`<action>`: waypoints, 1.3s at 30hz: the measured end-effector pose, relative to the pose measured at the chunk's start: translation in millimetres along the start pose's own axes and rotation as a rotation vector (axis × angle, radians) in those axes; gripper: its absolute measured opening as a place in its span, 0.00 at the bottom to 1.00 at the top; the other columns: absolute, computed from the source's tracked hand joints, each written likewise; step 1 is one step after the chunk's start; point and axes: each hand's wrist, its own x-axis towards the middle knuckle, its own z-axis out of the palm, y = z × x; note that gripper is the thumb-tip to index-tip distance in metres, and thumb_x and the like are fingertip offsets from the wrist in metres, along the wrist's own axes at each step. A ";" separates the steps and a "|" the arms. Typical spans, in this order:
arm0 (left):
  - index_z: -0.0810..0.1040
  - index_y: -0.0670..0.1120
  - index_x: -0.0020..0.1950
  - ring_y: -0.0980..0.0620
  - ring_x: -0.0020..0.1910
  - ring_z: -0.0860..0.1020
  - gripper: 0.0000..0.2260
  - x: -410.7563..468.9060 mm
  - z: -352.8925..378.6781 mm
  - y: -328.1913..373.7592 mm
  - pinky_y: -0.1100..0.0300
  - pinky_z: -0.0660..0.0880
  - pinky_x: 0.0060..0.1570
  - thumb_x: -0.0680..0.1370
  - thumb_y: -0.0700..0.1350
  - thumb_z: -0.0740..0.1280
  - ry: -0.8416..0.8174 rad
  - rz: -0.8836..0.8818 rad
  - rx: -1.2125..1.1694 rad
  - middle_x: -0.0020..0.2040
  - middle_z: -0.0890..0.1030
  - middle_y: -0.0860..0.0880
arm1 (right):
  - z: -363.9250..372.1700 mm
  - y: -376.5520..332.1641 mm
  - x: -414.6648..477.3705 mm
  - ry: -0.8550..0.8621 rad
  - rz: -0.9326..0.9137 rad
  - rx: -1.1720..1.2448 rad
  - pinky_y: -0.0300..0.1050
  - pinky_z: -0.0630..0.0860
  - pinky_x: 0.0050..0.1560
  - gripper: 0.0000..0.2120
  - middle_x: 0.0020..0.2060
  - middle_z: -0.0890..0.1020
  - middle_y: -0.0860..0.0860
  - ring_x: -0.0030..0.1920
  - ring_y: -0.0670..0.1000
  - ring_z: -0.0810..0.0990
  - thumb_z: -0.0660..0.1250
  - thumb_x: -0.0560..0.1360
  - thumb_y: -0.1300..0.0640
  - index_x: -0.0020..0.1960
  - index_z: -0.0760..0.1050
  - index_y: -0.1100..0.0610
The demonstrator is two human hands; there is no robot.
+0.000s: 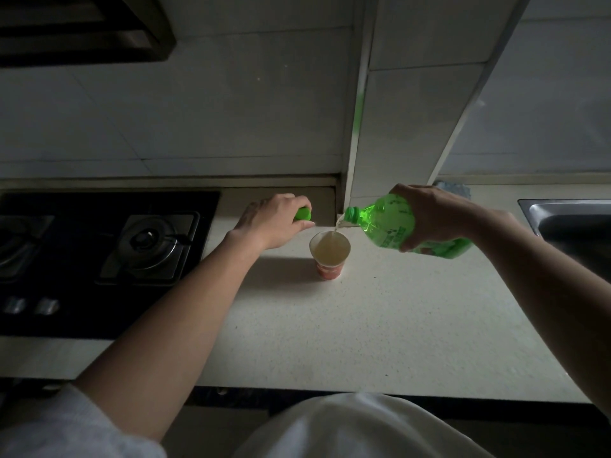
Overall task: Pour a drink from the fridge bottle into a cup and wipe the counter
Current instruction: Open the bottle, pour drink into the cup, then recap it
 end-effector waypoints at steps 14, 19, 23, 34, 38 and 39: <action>0.75 0.55 0.53 0.48 0.47 0.77 0.11 -0.4 -1.0 2.6 0.52 0.77 0.46 0.76 0.60 0.66 0.008 0.009 -0.003 0.50 0.78 0.53 | -0.7 -0.4 0.6 0.028 -0.021 0.000 0.48 0.73 0.50 0.46 0.61 0.79 0.53 0.56 0.56 0.78 0.82 0.59 0.48 0.72 0.64 0.52; 0.75 0.54 0.54 0.49 0.47 0.77 0.11 -1.8 -0.8 5.5 0.56 0.71 0.42 0.77 0.59 0.66 0.011 0.018 0.019 0.51 0.78 0.53 | -1.1 -1.3 0.3 0.030 -0.023 -0.013 0.50 0.76 0.50 0.47 0.61 0.79 0.53 0.56 0.56 0.79 0.82 0.59 0.47 0.72 0.63 0.51; 0.76 0.54 0.54 0.49 0.47 0.77 0.11 -2.0 -0.1 5.8 0.56 0.71 0.42 0.77 0.59 0.66 0.007 0.020 0.009 0.51 0.78 0.53 | -0.8 -0.5 0.4 0.029 -0.022 -0.012 0.50 0.75 0.51 0.47 0.61 0.79 0.53 0.56 0.56 0.79 0.82 0.59 0.47 0.72 0.63 0.52; 0.75 0.54 0.54 0.48 0.48 0.77 0.12 -4.9 1.4 8.6 0.51 0.76 0.47 0.77 0.60 0.65 -0.006 0.014 0.016 0.51 0.78 0.52 | 2.8 -1.4 1.1 0.032 -0.027 -0.005 0.45 0.71 0.48 0.46 0.61 0.79 0.54 0.57 0.56 0.78 0.82 0.60 0.48 0.72 0.64 0.53; 0.75 0.54 0.54 0.48 0.48 0.76 0.12 -5.0 0.0 9.7 0.53 0.74 0.45 0.77 0.60 0.65 0.000 0.019 0.024 0.51 0.78 0.52 | 1.9 -1.8 0.4 0.037 -0.033 -0.010 0.46 0.71 0.48 0.46 0.62 0.78 0.53 0.58 0.56 0.78 0.82 0.61 0.48 0.72 0.63 0.52; 0.75 0.54 0.54 0.48 0.48 0.76 0.12 -5.1 -0.1 9.9 0.53 0.75 0.46 0.77 0.60 0.65 0.000 0.020 0.021 0.52 0.78 0.52 | 1.5 -2.1 0.4 0.037 -0.034 -0.014 0.46 0.71 0.48 0.46 0.62 0.78 0.53 0.58 0.56 0.78 0.82 0.61 0.48 0.73 0.63 0.52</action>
